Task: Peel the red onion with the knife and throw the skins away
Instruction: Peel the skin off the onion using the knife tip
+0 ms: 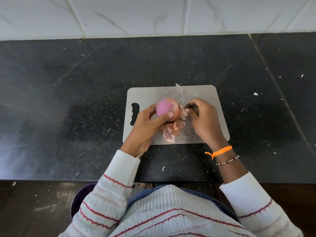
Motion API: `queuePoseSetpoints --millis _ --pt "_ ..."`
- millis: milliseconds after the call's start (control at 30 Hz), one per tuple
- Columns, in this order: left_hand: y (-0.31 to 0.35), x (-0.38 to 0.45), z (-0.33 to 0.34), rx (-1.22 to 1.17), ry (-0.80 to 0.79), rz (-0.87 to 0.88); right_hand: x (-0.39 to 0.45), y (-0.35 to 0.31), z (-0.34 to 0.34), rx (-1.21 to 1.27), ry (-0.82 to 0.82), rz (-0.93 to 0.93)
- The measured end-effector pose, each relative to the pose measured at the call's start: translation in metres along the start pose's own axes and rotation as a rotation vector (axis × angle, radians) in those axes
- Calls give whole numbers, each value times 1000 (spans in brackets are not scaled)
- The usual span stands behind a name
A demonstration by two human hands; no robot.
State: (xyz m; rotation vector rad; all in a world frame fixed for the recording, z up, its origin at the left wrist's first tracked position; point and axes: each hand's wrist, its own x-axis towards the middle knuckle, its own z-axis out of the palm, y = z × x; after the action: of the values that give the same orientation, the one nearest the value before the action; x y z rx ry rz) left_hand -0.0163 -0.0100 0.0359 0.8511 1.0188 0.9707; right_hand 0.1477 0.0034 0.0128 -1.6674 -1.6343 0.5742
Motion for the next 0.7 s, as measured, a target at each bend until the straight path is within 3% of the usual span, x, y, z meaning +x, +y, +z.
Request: queuePoseSetpoints --millis 200,700 --pt "-7 4 0 253 93 65 -10 -22 -4 246 57 -49" --pt "-2 2 0 356 72 72 -7 -10 -11 195 23 -177"
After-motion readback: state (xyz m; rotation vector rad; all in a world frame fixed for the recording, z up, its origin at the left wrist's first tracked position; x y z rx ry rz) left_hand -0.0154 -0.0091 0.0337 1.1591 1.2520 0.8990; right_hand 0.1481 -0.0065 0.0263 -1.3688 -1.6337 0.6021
